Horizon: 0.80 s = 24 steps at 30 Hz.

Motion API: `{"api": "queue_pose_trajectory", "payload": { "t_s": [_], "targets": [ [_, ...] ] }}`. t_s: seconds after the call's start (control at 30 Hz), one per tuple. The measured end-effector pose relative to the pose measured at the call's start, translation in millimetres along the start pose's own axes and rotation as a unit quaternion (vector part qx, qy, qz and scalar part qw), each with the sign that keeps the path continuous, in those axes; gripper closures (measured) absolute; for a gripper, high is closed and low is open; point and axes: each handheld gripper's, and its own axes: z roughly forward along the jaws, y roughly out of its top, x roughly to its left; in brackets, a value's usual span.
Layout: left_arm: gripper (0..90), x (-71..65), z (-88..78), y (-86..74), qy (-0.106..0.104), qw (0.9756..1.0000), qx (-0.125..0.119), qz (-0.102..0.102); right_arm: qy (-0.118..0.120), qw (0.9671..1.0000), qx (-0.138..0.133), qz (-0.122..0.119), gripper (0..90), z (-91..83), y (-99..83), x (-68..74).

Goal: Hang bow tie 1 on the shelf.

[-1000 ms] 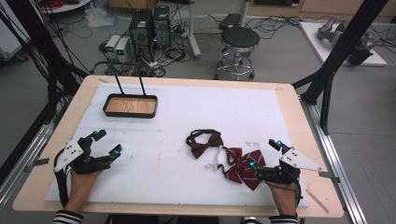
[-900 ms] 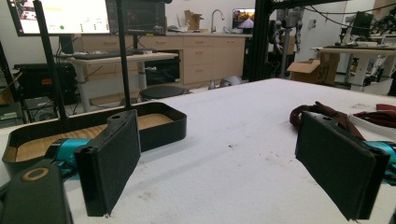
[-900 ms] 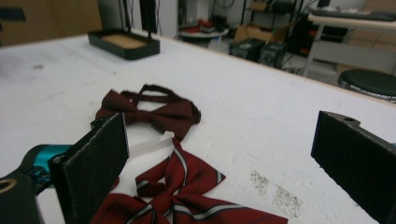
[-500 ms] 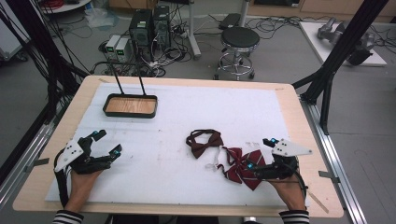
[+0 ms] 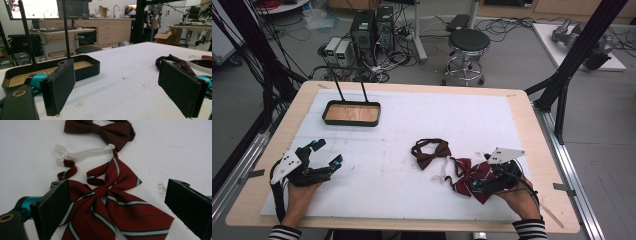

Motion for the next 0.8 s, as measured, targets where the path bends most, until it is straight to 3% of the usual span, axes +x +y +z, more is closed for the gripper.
{"api": "queue_pose_trajectory", "payload": {
  "t_s": [0.23, 0.3, 0.37, 0.6, 0.8],
  "targets": [
    [14.6, -0.1, 0.1, 0.0, 0.000, 1.0000, 0.000, 0.000, 0.013, 0.9987, 0.047, -0.012, 8.6, 10.4, -0.7, 1.2],
    [14.6, -0.2, 0.0, 0.0, 0.000, 1.0000, 0.000, 0.000, 0.030, 0.9979, 0.055, -0.016, 17.6, 11.5, -0.7, 0.4],
    [14.6, -0.1, 0.0, 0.0, 0.001, 1.0000, 0.000, 0.000, 0.042, 0.9973, 0.059, -0.014, 17.7, 13.8, -0.1, 0.8],
    [14.6, 0.0, 0.0, 0.0, 0.001, 1.0000, 0.000, 0.000, 0.044, 0.9938, 0.102, 0.001, 18.6, 24.0, 3.2, 0.5],
    [14.6, -0.1, 0.0, 0.0, 0.001, 1.0000, 0.000, 0.000, 0.051, 0.9907, 0.126, -0.006, 27.6, 27.4, 4.7, 0.9]
  ]
}}
